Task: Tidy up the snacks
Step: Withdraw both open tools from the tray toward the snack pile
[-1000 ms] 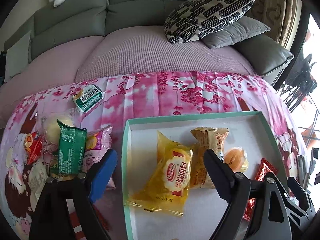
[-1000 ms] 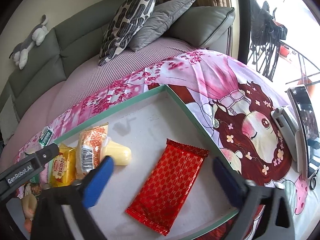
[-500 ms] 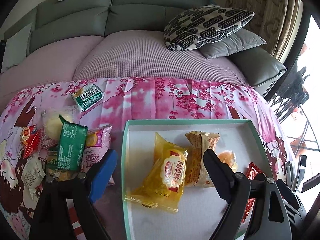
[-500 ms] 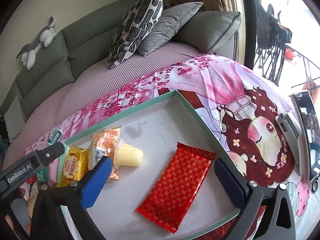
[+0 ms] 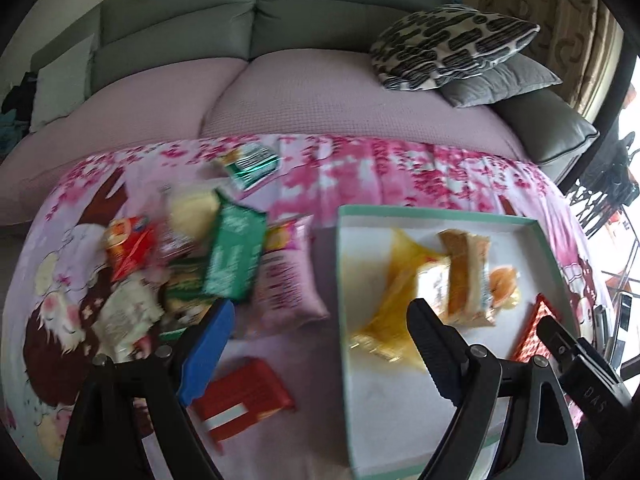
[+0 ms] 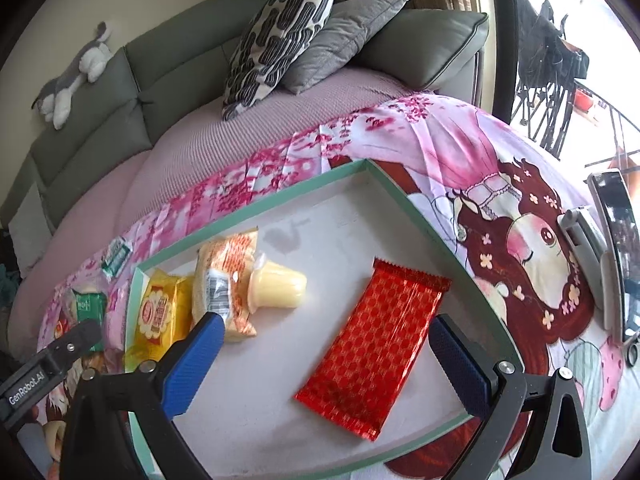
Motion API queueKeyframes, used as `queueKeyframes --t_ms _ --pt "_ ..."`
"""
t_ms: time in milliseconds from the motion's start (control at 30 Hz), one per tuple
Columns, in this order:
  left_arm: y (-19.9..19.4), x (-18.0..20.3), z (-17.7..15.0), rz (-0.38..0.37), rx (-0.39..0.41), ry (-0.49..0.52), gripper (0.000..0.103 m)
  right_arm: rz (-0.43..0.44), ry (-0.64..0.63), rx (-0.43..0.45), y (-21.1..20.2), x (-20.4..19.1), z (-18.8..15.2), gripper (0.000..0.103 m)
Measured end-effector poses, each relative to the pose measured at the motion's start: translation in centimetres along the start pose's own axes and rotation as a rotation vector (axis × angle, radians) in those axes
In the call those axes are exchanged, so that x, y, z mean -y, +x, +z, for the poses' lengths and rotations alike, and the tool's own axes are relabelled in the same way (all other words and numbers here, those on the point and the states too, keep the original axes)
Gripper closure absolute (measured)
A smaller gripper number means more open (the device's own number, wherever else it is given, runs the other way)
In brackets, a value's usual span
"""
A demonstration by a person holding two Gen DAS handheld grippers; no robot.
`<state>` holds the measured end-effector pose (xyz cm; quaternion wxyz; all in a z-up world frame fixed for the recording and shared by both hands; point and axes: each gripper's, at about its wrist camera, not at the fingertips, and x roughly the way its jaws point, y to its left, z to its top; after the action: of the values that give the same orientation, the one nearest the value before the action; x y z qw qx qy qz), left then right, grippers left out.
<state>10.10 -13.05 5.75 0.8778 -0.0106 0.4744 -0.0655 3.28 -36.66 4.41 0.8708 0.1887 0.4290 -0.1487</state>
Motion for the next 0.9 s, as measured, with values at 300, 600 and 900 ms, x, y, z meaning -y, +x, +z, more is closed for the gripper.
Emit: queueKeyframes --t_ms 300,600,900 --pt "-0.2 -3.7 -1.4 0.018 -0.001 -0.054 0.015 -0.001 -0.075 0.004 -0.7 -3.1 -0.6 0.000" --pt "-0.4 -7.7 -2.7 0.048 -0.002 -0.130 0.015 0.035 -0.173 -0.012 -0.5 -7.4 -2.1 0.000" --pt "-0.1 -11.5 -4.7 0.081 -0.038 -0.183 0.015 0.068 -0.273 -0.032 -0.5 -11.7 -4.4 0.000"
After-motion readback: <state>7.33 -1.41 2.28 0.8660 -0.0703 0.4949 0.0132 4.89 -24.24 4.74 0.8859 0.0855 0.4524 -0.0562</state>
